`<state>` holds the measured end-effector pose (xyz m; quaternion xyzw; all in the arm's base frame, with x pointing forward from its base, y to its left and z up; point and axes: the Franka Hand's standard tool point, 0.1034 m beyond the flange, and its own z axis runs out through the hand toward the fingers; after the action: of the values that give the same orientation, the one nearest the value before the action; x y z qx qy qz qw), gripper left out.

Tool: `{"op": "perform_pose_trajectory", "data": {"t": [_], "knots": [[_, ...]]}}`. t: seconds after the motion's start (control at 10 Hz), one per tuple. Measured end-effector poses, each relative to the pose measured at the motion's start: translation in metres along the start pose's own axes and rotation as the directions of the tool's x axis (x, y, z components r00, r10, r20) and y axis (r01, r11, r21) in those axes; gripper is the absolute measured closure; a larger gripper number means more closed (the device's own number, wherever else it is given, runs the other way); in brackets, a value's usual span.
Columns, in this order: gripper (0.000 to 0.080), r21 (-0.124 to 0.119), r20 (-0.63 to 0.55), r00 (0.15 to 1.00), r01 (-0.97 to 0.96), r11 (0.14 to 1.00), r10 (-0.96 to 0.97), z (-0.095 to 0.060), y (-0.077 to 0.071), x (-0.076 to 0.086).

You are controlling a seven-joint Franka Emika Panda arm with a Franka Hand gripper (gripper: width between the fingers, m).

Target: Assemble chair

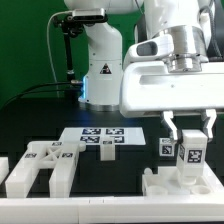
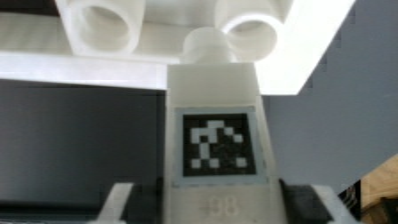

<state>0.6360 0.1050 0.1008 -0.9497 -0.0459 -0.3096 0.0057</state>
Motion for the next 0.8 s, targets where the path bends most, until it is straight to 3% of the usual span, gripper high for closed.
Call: {"op": "perform_pose_trajectory", "data": {"t": [0.2,0.8], "knots": [[0.0512,0.009,0.0,1.0,0.006,1.0,-0.006,0.0017,-0.0079,-0.0016],[0.0512,0.013,-0.022,1.0,0.011,1.0,-0.011,0.0048,-0.0133,0.0018]]}}
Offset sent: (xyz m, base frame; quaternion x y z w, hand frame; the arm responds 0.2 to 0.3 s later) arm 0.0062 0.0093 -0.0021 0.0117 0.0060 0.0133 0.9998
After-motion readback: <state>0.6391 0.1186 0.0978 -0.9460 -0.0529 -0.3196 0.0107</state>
